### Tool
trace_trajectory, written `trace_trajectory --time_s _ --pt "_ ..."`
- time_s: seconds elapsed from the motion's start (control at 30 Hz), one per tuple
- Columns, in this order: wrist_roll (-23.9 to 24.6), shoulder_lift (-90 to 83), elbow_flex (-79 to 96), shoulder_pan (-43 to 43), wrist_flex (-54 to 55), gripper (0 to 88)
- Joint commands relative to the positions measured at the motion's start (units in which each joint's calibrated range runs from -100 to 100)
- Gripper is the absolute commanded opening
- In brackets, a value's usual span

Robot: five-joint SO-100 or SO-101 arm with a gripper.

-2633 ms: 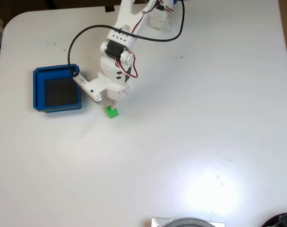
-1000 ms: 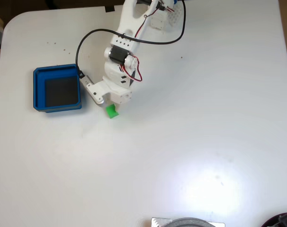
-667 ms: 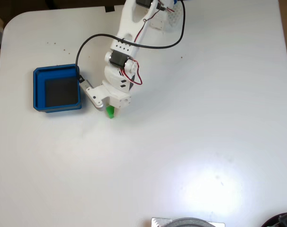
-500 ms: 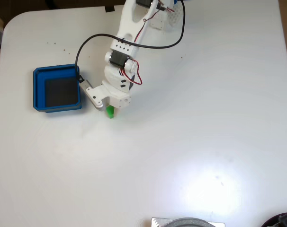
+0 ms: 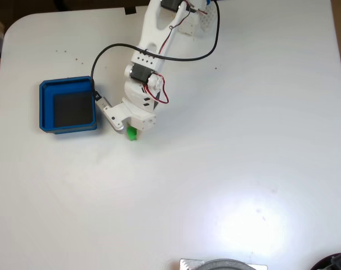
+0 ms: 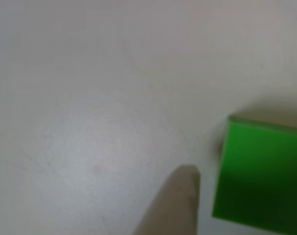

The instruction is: Pick up green cube and drop it in the blue box

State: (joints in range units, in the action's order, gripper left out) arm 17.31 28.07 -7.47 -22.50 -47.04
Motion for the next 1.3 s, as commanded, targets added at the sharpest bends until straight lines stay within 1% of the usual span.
trace_trajectory --time_s 0.0,0.33,0.53,0.87,0.97,1.17,1.27 --pt "-0.2 -0.7 -3.4 -0.4 1.2 25.9" --pt "-0.2 0.4 -3.5 -0.5 1.3 25.0" --pt "-0.2 0.6 -3.4 -0.5 4.3 25.0" --pt "0.0 0.6 -3.4 -0.6 4.3 24.5" --pt "0.0 0.6 -3.3 -0.6 4.1 21.1" --pt "-0.2 0.6 -2.9 -0.6 4.0 9.7" --pt "-0.2 0.6 -2.9 -0.6 3.9 6.3"
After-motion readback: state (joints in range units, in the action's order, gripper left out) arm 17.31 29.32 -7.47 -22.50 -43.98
